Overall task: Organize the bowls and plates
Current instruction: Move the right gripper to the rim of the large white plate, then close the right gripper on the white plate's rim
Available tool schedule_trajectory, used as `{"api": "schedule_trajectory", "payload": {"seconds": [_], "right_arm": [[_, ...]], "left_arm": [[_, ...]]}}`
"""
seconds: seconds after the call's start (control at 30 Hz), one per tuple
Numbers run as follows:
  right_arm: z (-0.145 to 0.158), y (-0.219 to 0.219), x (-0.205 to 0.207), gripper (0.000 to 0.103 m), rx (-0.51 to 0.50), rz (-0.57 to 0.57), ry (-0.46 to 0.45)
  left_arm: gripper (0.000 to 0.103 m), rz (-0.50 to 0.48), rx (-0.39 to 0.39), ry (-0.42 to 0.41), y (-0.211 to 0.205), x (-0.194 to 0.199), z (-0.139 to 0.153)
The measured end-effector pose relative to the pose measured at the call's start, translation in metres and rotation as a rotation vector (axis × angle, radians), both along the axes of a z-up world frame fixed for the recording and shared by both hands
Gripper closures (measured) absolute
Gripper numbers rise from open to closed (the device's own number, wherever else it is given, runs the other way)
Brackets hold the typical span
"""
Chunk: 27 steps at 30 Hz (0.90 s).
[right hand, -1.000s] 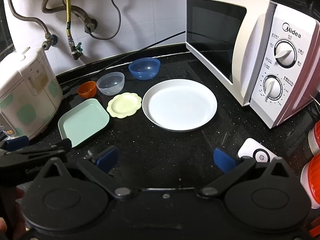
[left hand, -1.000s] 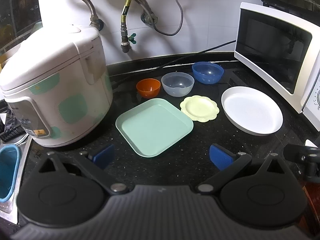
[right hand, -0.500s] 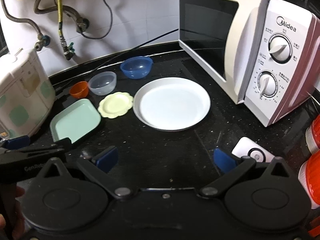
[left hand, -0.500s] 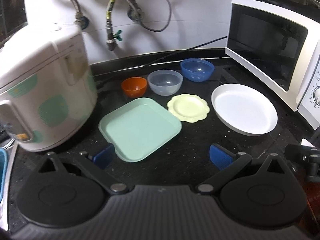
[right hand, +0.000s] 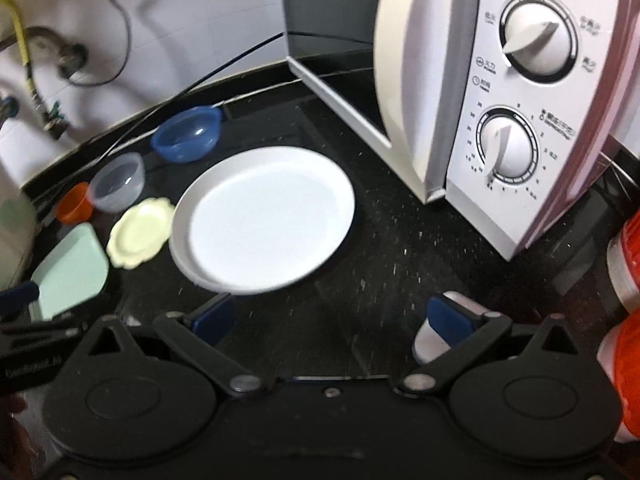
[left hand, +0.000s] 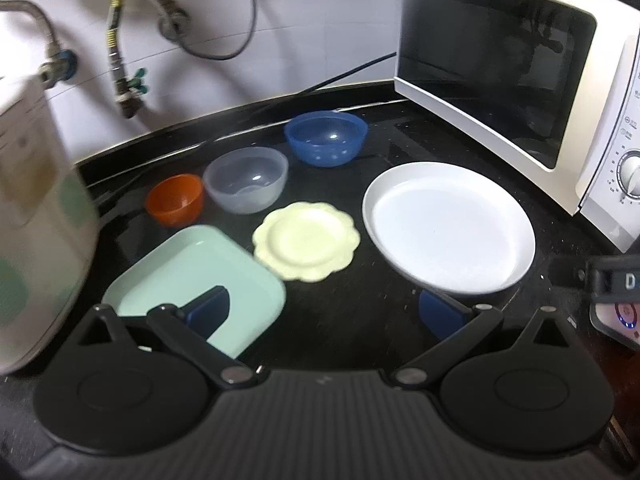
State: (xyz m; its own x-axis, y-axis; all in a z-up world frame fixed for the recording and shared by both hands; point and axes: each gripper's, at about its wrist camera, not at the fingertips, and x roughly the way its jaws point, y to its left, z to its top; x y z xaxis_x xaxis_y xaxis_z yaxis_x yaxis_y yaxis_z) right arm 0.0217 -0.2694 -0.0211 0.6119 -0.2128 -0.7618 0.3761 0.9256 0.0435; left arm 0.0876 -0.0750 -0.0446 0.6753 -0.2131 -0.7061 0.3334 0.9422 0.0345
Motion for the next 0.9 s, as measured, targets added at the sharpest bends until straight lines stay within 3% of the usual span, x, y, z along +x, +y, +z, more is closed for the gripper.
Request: {"api": "schedule_trajectory", "payload": {"seconds": [0.17,0.47,0.63,0.7,0.9], "right_arm": [[-0.012,-0.016,0.031,0.009,-0.003,0.003,-0.036],[-0.040,-0.045,0.077,0.028,0.036,0.002,0.000],[-0.051,-0.046,0.083,0.050,0.063,0.026,0.022],[-0.055,-0.050,0.085,0.065,0.077,0.030,0.028],[-0.053,-0.046,0.083,0.082,0.074,0.054,0.036]], "left_arm": [[0.003,-0.018,-0.019,0.022,-0.015,0.029,-0.006],[0.013,-0.039,-0.023,0.049,-0.034,0.068,-0.017],[0.021,-0.048,-0.036,0.068,-0.040,0.085,-0.023],[0.026,-0.052,-0.045,0.076,-0.043,0.090,-0.026],[0.039,-0.076,-0.056,0.087,-0.052,0.102,-0.030]]}}
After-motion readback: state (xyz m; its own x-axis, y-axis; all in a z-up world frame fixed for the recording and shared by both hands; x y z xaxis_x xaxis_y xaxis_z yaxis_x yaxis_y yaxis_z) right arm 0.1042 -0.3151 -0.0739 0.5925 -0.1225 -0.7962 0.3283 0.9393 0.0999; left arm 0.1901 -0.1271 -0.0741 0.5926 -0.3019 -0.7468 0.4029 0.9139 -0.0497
